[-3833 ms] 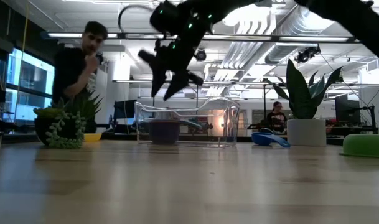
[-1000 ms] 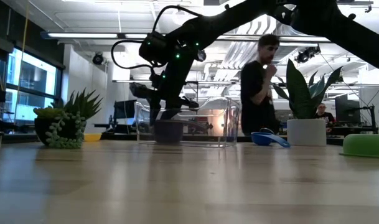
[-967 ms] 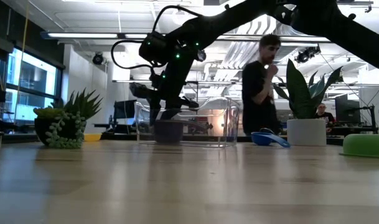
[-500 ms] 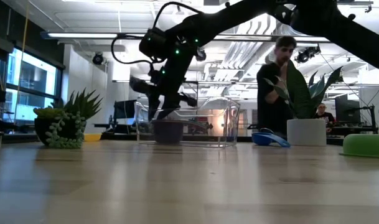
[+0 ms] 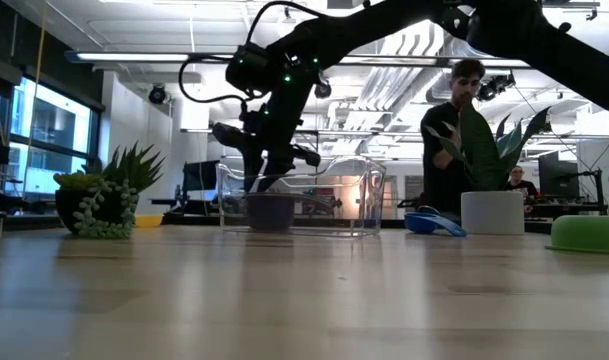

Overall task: Nest measuring cups in basket
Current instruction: Remove the light blue measuring cup from the top of the orange measuring cup in the transparent bin

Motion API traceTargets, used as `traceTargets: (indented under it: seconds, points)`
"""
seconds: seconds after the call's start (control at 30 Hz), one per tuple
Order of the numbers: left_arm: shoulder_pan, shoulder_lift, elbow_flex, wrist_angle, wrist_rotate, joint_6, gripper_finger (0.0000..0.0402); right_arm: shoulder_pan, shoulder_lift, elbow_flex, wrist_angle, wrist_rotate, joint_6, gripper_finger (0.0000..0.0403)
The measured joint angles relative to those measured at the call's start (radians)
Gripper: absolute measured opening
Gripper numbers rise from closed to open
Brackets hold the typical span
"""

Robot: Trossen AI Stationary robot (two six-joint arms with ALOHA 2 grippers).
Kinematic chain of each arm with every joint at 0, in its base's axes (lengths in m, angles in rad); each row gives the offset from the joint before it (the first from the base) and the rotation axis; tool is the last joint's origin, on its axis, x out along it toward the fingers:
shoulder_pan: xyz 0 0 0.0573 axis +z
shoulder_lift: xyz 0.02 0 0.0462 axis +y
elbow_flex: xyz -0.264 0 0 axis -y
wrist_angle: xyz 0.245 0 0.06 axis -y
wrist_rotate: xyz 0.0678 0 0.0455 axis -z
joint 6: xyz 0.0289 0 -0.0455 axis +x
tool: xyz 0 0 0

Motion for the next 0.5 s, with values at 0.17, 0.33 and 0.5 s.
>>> traceTargets:
  seconds: [0.17, 0.33, 0.5]
  points:
    - [0.000, 0.000, 0.000, 0.000, 0.000, 0.000, 0.0200, 0.000, 0.000, 0.000, 0.000, 0.000, -0.028, 0.0099]
    - [0.000, 0.000, 0.000, 0.000, 0.000, 0.000, 0.0200, 0.000, 0.000, 0.000, 0.000, -0.001, -0.043, 0.0099]
    - [0.000, 0.000, 0.000, 0.000, 0.000, 0.000, 0.0200, 0.000, 0.000, 0.000, -0.001, 0.000, -0.027, 0.0097]
